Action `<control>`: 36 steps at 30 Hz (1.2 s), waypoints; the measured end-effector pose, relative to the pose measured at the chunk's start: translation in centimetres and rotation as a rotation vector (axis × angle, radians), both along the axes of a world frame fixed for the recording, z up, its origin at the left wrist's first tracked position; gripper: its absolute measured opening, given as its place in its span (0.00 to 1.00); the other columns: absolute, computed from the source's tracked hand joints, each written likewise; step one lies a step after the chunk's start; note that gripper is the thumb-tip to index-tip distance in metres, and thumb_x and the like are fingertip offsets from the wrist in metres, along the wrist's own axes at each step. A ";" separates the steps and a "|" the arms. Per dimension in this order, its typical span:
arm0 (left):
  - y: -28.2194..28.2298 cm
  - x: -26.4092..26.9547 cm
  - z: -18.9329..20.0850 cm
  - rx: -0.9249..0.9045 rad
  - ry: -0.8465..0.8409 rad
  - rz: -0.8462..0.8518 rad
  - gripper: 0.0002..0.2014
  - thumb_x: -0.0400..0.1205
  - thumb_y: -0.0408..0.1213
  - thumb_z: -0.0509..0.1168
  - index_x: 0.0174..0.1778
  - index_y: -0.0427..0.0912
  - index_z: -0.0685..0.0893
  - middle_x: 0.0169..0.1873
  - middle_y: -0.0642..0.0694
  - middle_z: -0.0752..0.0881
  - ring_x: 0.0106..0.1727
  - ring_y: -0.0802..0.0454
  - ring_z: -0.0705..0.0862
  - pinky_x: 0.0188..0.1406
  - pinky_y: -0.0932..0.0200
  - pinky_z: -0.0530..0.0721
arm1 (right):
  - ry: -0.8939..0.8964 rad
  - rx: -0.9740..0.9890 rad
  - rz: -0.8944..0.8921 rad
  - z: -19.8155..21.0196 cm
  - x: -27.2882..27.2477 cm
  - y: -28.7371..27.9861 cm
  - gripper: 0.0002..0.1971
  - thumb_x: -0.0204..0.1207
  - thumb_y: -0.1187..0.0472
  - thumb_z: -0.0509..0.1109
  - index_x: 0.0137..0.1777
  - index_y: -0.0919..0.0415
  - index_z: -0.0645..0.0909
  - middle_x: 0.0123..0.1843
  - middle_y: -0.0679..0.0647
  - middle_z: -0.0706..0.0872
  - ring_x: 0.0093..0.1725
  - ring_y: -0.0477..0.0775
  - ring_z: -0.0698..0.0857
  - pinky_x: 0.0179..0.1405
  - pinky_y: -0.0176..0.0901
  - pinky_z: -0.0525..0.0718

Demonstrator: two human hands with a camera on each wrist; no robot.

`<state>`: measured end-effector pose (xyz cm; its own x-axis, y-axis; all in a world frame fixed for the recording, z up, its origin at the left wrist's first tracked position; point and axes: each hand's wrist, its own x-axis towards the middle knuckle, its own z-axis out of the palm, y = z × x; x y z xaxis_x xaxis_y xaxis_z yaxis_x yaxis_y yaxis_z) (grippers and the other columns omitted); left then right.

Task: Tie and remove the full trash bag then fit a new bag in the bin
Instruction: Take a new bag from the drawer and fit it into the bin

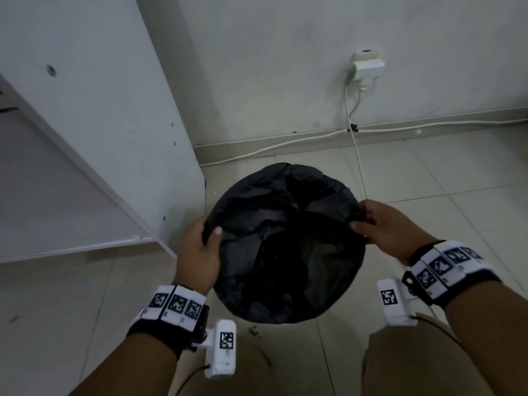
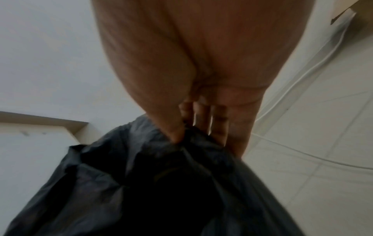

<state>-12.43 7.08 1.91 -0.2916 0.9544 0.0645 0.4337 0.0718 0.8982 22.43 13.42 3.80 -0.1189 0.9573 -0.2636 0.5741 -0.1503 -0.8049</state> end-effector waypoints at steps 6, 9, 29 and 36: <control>-0.2 -0.4 0.4 0.029 0.182 -0.010 0.14 0.88 0.33 0.61 0.66 0.44 0.86 0.56 0.49 0.89 0.56 0.55 0.84 0.52 0.63 0.77 | -0.165 0.560 -0.392 1.9 -5.5 -3.0 0.16 0.75 0.53 0.75 0.58 0.57 0.76 0.50 0.50 0.79 0.45 0.48 0.77 0.43 0.32 0.72; -0.8 -0.3 0.5 0.007 0.115 -0.055 0.16 0.89 0.35 0.60 0.71 0.49 0.84 0.60 0.55 0.89 0.59 0.60 0.86 0.58 0.62 0.81 | -0.031 0.444 -0.336 1.2 -10.7 -4.3 0.10 0.76 0.50 0.72 0.51 0.51 0.76 0.42 0.49 0.82 0.39 0.45 0.81 0.37 0.28 0.72; -2.6 -2.1 2.1 -0.105 -0.157 -0.024 0.18 0.89 0.39 0.62 0.73 0.61 0.82 0.59 0.67 0.90 0.62 0.66 0.86 0.68 0.50 0.85 | -0.025 -0.098 -0.021 -8.0 -22.4 2.9 0.27 0.75 0.41 0.72 0.66 0.59 0.83 0.63 0.55 0.88 0.65 0.56 0.85 0.62 0.37 0.77; -2.5 -2.1 2.2 -0.097 -0.210 -0.013 0.18 0.90 0.36 0.61 0.72 0.60 0.83 0.60 0.66 0.90 0.64 0.64 0.86 0.70 0.48 0.83 | -0.293 0.143 -0.257 -5.9 -18.2 2.1 0.30 0.66 0.40 0.76 0.63 0.59 0.81 0.59 0.58 0.87 0.58 0.61 0.86 0.58 0.52 0.86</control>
